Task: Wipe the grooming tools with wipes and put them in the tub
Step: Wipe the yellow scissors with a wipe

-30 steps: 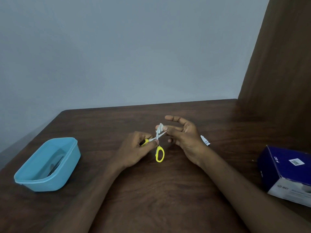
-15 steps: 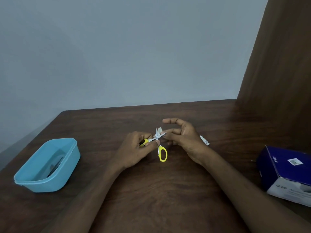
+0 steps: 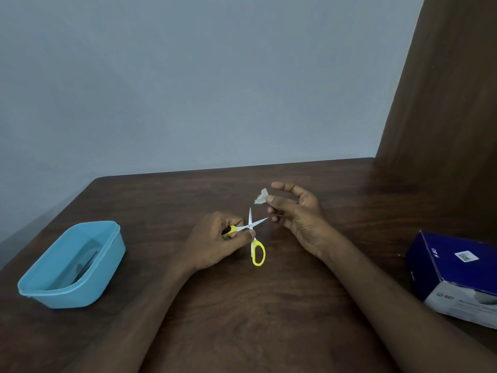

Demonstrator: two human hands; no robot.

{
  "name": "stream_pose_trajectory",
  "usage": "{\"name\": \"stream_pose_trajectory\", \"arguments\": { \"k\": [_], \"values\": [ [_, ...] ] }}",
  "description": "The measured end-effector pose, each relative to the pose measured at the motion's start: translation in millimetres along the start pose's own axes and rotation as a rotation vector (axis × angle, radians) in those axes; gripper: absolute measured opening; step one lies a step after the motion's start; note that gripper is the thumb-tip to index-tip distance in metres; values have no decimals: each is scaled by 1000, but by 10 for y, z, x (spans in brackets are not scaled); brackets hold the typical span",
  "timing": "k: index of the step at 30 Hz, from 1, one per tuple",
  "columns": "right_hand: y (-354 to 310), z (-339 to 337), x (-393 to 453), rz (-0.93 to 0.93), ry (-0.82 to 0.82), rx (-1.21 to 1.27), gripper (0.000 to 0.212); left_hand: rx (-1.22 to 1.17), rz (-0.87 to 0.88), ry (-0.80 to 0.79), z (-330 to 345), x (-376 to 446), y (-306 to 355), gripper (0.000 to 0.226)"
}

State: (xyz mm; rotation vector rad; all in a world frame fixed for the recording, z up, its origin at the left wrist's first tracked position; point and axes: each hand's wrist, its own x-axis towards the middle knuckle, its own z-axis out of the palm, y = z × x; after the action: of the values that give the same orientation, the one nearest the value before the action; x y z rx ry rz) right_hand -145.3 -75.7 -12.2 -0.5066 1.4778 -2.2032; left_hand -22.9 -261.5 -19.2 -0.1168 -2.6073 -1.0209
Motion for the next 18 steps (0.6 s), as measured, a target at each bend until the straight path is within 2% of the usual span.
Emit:
{"name": "stream_pose_trajectory", "arguments": {
  "k": [2, 4, 7, 10, 13, 18],
  "values": [
    [29, -5, 9, -17, 5, -88, 40, -70, 22, 63, -6, -6, 13, 55],
    [38, -1, -15, -36, -81, -233, 39, -73, 26, 101, -7, -10, 25, 54],
    [19, -6, -51, -51, -210, -326, 35, -61, 13, 74, 1, 6, 2, 57],
    [5, -15, -45, -43, -238, -352, 36, -51, 0, 6, 2, 20, -30, 54],
    [3, -10, -44, -44, -224, -329, 38, -4, -7, -27, 3, 30, -27, 50],
    [0, 49, -23, -24, -100, -126, 34, 139, -15, -9, 16, 24, -1, 57]
  ]
}}
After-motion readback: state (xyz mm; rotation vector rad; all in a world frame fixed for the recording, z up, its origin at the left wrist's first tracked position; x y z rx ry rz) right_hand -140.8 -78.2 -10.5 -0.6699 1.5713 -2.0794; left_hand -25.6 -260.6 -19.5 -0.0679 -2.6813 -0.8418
